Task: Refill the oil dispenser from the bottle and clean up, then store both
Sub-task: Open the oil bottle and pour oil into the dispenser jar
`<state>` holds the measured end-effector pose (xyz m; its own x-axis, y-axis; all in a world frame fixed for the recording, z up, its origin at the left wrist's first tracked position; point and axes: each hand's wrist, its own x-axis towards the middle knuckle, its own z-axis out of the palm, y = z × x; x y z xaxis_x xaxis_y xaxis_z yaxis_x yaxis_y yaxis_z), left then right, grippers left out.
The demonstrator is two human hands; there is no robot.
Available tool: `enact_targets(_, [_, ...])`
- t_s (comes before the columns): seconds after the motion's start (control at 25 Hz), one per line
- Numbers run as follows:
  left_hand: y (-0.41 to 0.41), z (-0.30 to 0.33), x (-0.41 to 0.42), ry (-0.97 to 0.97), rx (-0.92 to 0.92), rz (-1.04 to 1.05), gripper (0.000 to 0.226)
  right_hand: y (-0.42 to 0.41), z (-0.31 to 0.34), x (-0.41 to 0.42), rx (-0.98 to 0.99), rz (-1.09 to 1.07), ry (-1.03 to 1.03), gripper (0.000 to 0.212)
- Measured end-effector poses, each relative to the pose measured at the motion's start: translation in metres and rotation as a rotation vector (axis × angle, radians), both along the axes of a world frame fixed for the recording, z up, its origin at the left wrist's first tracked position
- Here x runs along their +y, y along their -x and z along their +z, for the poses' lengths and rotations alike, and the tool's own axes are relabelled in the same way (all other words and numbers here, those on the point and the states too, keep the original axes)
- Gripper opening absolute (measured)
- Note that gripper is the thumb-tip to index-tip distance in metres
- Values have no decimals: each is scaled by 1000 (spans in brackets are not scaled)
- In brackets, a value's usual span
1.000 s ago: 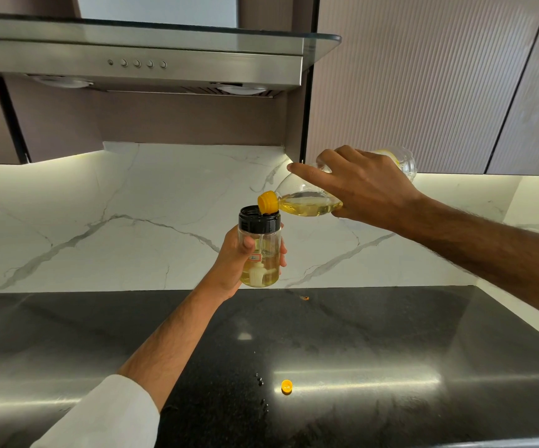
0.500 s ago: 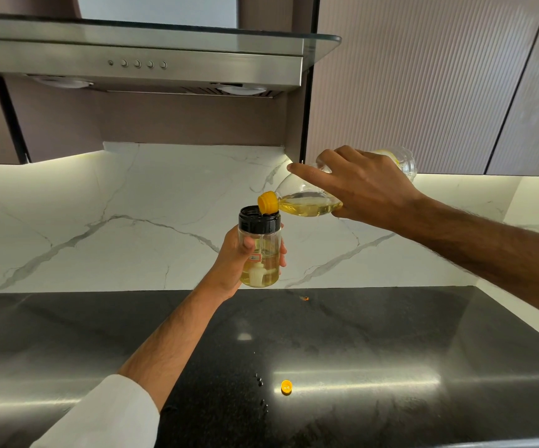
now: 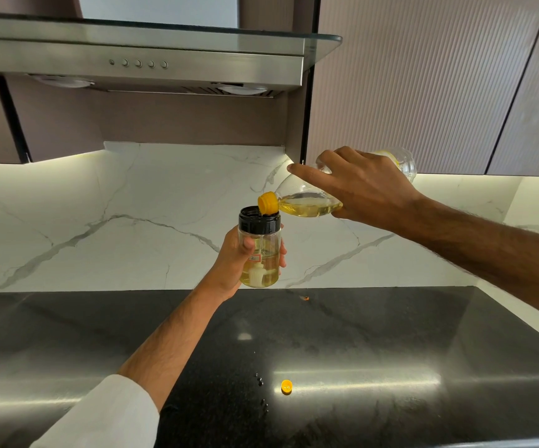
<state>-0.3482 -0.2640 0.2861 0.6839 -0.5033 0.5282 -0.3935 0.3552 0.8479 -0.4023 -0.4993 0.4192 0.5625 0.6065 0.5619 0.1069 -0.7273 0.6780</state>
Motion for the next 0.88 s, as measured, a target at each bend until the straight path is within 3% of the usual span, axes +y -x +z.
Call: enact_targets(0.88, [-1, 0, 1, 0, 0, 10, 106, 1, 2, 1, 20, -37, 17, 120])
